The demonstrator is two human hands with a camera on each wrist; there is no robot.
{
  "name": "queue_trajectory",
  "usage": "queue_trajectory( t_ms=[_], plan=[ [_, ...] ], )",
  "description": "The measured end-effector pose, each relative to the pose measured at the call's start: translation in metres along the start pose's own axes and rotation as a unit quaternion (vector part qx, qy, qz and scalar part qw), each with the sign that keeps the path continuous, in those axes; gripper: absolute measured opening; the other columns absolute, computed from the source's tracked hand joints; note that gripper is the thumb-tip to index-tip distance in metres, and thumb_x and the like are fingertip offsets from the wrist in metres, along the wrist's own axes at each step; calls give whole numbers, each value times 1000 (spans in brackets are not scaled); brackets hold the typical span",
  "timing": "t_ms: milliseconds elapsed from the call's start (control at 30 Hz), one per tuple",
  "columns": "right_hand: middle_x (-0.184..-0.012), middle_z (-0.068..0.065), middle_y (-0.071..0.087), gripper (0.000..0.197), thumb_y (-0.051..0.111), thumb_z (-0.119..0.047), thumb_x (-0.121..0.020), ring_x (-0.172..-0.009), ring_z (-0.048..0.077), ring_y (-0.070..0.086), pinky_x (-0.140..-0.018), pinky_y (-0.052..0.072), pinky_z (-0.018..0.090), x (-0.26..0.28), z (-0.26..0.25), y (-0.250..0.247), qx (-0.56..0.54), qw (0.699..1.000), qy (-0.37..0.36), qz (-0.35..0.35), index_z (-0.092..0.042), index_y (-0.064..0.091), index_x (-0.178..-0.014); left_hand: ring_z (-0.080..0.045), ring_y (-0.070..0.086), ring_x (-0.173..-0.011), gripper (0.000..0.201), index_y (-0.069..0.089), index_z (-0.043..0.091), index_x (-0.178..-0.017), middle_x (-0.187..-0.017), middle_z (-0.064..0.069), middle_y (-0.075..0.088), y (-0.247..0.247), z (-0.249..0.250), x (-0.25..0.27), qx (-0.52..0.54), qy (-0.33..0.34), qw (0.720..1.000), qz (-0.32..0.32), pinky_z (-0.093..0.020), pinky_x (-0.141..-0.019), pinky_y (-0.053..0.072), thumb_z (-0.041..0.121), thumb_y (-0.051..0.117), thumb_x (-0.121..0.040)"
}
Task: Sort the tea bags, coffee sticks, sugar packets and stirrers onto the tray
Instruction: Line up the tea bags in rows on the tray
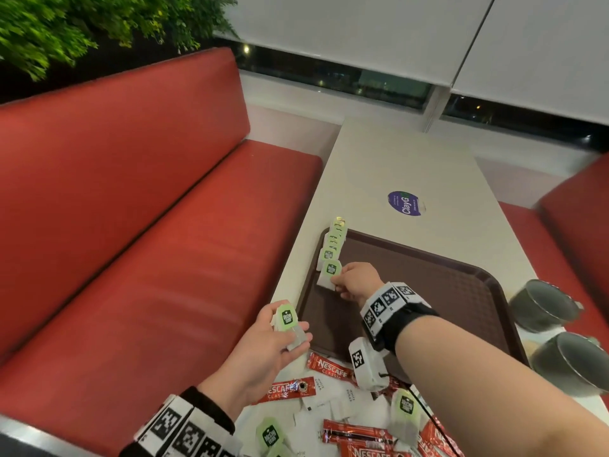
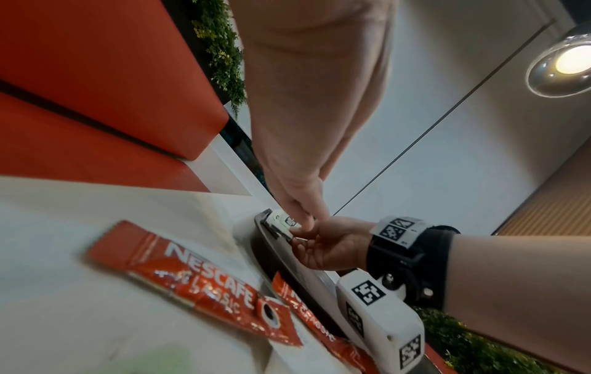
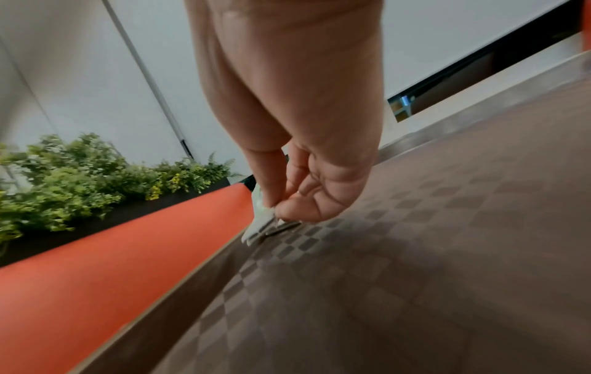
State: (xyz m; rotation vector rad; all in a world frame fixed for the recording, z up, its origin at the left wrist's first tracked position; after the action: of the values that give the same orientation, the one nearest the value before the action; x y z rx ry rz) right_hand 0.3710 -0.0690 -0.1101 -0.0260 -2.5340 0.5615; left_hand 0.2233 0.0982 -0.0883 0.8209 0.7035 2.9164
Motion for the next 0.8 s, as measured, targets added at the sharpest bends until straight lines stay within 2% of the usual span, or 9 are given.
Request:
queue_trajectory(
  t_ms=[233,367,400,467,500,533,667,733,800],
  plan=[
    [-71,7,56,21,63,-1,-89,-56,14,52,-42,47,22,-22,-3,10,24,998,57,-2,-15,47,-85,-28,64,-105,52,43,19,-129,-117,-17,59,-15,-2,4,3,7,1000,7,-33,-81,58,-14,48,-90],
    [-72,8,54,24,58,-2,-91,-57,16,52,-32,44,16,-28,-4,9,36,998,60,4,-15,42,-80,-25,64,-104,46,47,16,-125,-120,-13,58,-19,-1,2,-8,18,1000,12,-32,-81,58,-13,51,-89],
    [-75,10,56,25,59,-3,-91,-62,18,56,-38,49,19,-29,-6,10,46,998,50,9,-15,42,-78,-25,64,-105,44,47,14,-124,-121,-13,58,-19,0,2,-12,21,1000,12,-31,-81,58,-12,51,-90],
    [-86,12,65,27,70,-6,-82,-78,25,66,-65,60,32,-39,-7,6,90,995,12,41,-16,46,-77,-24,63,-107,39,49,13,-121,-121,-12,59,-19,1,1,-18,25,999,10,-30,-81,58,-11,50,-91],
    [-91,13,68,28,74,-7,-77,-86,26,67,-75,60,38,-44,-7,4,112,992,-5,56,-16,48,-77,-24,63,-107,37,49,14,-119,-120,-12,59,-19,1,0,-20,26,999,10,-29,-82,57,-10,50,-91],
    [-92,13,68,27,74,-5,-76,-87,27,68,-77,59,41,-46,-6,2,114,991,-11,66,-16,49,-76,-23,63,-107,36,50,15,-119,-120,-11,59,-18,1,0,-23,26,999,9,-29,-82,57,-9,50,-92],
    [-82,11,64,18,61,-4,-86,-64,19,62,-52,51,26,-14,-16,-6,57,992,-59,100,-15,52,-75,-22,64,-106,37,48,14,-125,-122,-10,60,-16,-1,-3,-28,25,999,6,-31,-87,56,-5,51,-93],
    [-79,8,64,13,62,-9,-86,-63,16,59,-54,48,24,10,-24,-1,40,992,-107,58,-14,58,-76,-21,64,-105,36,49,14,-124,-120,-9,60,-14,0,-4,-22,24,999,6,-31,-87,56,-5,50,-93],
    [-76,6,64,7,67,-15,-86,-63,13,57,-56,46,22,39,-23,18,11,990,-122,-65,-11,65,-80,-22,64,-106,36,48,15,-124,-119,-8,60,-12,1,-5,-19,23,1000,3,-29,-84,56,-5,50,-93]
  ],
)
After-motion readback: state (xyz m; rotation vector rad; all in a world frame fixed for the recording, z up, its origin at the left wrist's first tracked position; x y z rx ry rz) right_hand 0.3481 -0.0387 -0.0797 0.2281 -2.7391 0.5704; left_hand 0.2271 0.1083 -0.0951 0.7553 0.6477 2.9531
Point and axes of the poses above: each hand's wrist, its own x-axis away from the middle knuckle, its own y-axis out of the palm, z = x × y, the point moved 8 cm from there along -x, towards the middle knuckle
